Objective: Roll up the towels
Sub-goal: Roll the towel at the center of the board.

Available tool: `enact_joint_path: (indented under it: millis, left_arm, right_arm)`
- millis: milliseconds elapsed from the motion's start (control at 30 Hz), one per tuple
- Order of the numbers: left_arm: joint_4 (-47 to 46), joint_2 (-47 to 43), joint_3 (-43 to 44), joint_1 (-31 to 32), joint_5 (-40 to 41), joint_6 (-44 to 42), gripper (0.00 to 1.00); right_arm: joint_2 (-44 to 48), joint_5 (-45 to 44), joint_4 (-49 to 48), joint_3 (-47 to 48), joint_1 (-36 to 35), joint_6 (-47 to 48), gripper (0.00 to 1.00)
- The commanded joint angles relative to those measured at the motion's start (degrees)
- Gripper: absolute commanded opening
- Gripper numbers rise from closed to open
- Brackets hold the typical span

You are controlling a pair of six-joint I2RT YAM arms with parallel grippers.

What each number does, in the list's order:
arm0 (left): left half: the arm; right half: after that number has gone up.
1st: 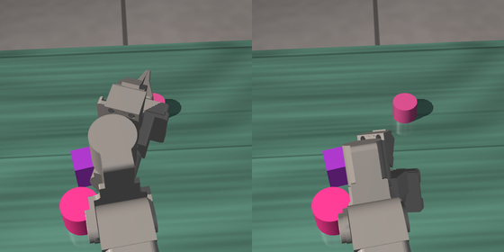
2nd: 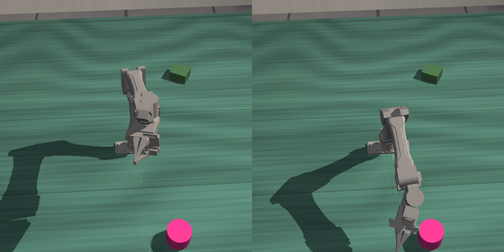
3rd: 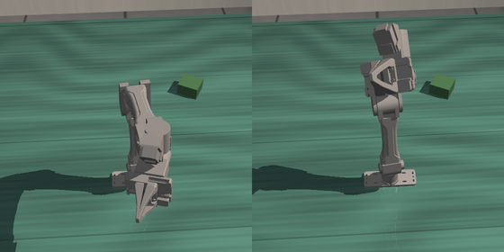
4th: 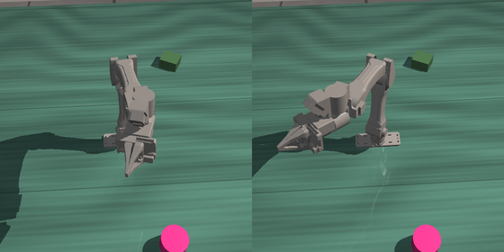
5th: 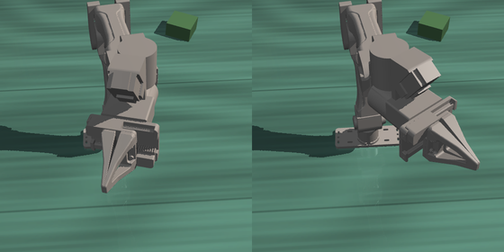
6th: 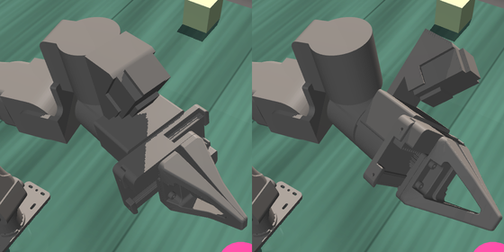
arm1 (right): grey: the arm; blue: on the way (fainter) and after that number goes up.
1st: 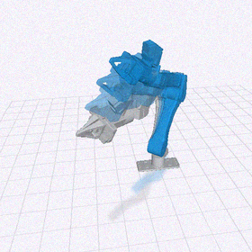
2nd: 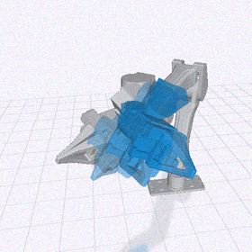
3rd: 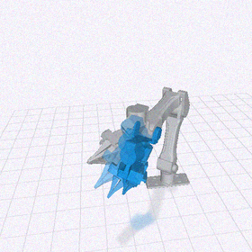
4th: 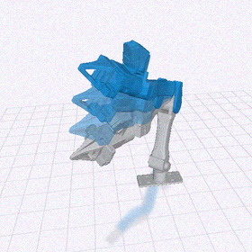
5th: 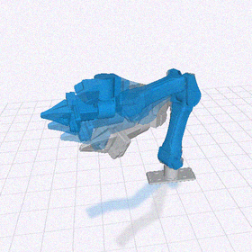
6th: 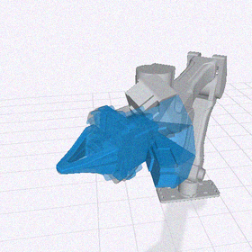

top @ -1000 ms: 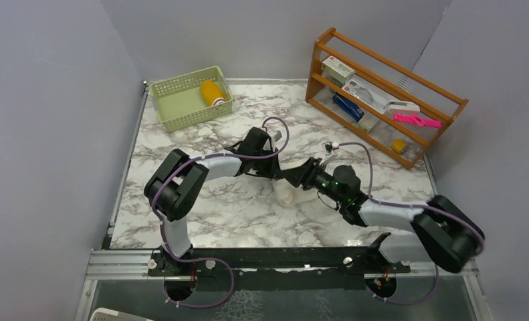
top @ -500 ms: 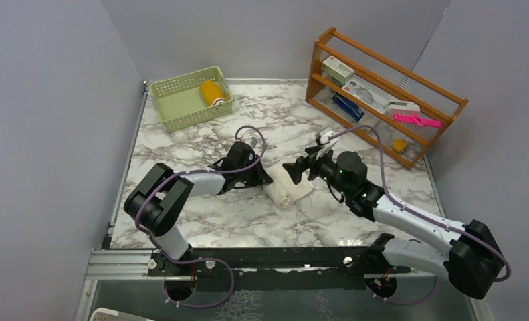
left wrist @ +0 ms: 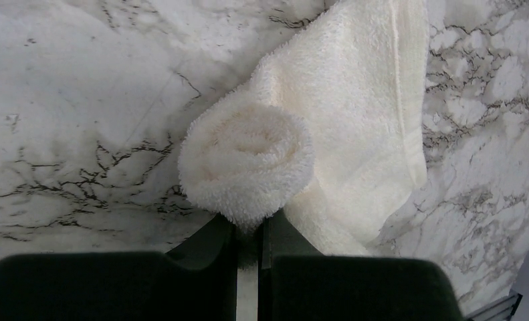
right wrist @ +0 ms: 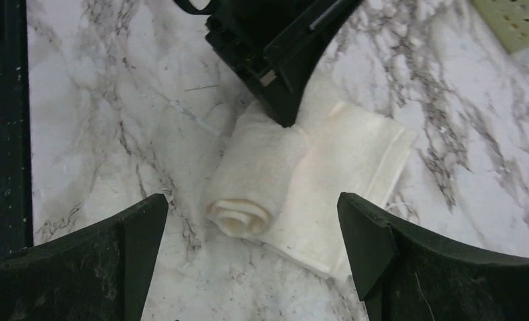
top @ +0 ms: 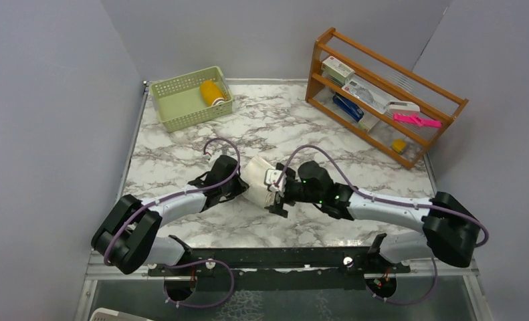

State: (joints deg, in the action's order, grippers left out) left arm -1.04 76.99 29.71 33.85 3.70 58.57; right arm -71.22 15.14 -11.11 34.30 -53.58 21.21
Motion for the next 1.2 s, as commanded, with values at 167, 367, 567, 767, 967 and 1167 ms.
enact_joint_path:
  millis: [167, 367, 567, 767, 967, 1167]
  left_arm:
    - [10.15, -1.50, -4.16, -0.53, 11.09, 4.11, 0.00]
    - [9.69, -2.10, -4.65, -0.62, 10.99, 4.26, 0.00]
    - [9.25, -2.35, -5.19, -0.71, 10.21, 4.16, 0.00]
    - [8.64, -5.33, -5.79, -3.71, 5.53, 1.37, 0.00]
    - [6.87, -12.44, -6.47, -14.22, -7.55, -4.22, 0.21]
    - [13.82, -17.88, -0.75, -19.96, -11.42, -9.88, 0.73]
  right_arm:
    - [-13.60, -0.82, -3.20, 7.38, -6.51, -1.46, 0.99]
    - [-19.80, -6.89, -6.53, 8.09, -7.85, -2.11, 0.92]
    - [-25.08, -8.47, -5.34, 11.21, -7.82, -2.25, 0.70]
    - [-26.50, -9.18, -4.66, 10.85, -7.85, -6.28, 0.39]
    - [-28.77, -13.56, -0.45, 11.98, -7.73, -13.29, 0.01]
    - [-27.30, -13.43, -0.52, 11.56, -7.42, -22.04, 0.01]
